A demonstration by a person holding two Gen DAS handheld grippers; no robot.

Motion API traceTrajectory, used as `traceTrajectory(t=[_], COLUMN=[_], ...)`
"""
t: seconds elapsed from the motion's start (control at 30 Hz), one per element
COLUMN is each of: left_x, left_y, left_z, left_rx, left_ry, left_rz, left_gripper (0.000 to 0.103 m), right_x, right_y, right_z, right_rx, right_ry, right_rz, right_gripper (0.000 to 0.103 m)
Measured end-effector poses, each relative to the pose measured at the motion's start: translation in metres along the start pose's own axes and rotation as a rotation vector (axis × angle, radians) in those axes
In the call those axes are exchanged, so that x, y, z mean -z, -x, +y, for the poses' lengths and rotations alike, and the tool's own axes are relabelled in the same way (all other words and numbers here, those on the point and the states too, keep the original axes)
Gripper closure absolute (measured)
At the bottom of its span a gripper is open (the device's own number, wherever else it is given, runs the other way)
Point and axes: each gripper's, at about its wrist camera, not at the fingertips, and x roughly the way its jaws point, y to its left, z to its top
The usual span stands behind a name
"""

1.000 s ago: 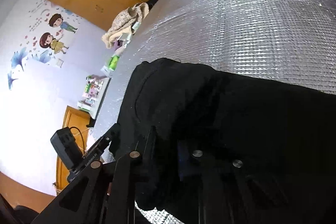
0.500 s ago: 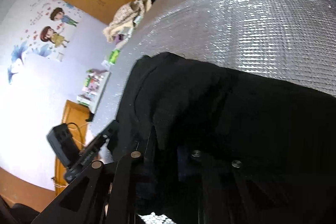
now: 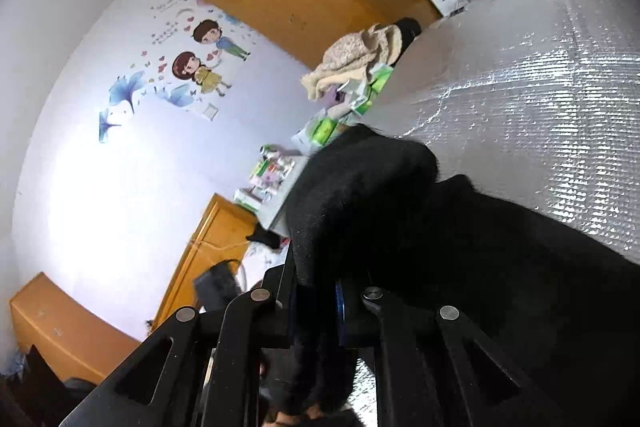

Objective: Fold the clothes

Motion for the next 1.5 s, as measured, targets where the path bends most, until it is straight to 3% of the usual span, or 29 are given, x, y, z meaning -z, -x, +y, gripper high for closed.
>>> traceTrajectory(t=[0.17,0.4,0.5,0.57,0.67,0.73,0.97,1.17,1.2,1.23,1.27,1.4,1.43,1.5], left_x=[0.001,-0.002,-0.003,-0.002,0.001,0.005,0.018,0.024,0.024,0.024,0.023,0.013,0.012,0.012], left_y=[0.002,0.0,0.0,-0.001,0.0,-0.001,-0.009,-0.016,-0.017,-0.015,-0.012,0.009,0.012,0.012], left_z=[-0.003,-0.013,-0.005,-0.001,0.002,0.001,-0.003,-0.013,-0.015,-0.016,-0.017,0.009,0.015,0.025], left_rx=[0.008,0.036,0.018,0.013,0.024,0.034,0.102,0.082,0.067,0.068,0.072,0.218,0.232,0.244], left_ry=[-0.01,-0.05,-0.024,-0.006,0.001,-0.008,-0.003,-0.04,-0.052,-0.06,-0.067,0.033,0.049,0.067], left_rz=[0.003,0.003,0.003,0.007,0.02,0.043,0.101,0.122,0.121,0.11,0.098,0.026,0.02,0.028], left_gripper=[0.088,0.088,0.088,0.088,0.088,0.087,0.087,0.082,0.084,0.096,0.098,0.1,0.1,0.1], right_x=[0.02,0.021,0.016,0.015,0.021,0.027,0.026,0.032,0.029,0.028,0.028,0.027,0.027,0.03], right_y=[-0.012,-0.014,-0.009,-0.011,-0.023,-0.022,-0.022,-0.015,-0.018,-0.019,-0.02,-0.01,-0.007,-0.01], right_z=[-0.08,-0.084,-0.035,-0.021,-0.064,-0.081,-0.086,-0.083,-0.083,-0.082,-0.082,-0.074,-0.071,-0.08], right_rx=[0.236,0.248,0.145,0.146,0.284,0.311,0.326,0.33,0.332,0.324,0.316,0.238,0.206,0.227], right_ry=[-0.185,-0.227,-0.111,-0.038,-0.155,-0.188,-0.193,-0.16,-0.148,-0.143,-0.138,-0.156,-0.16,-0.17], right_rz=[0.089,0.093,0.077,0.076,0.136,0.137,0.133,0.144,0.144,0.145,0.146,0.126,0.118,0.135], right_gripper=[0.089,0.089,0.089,0.089,0.089,0.089,0.078,0.076,0.076,0.079,0.088,0.088,0.088,0.088])
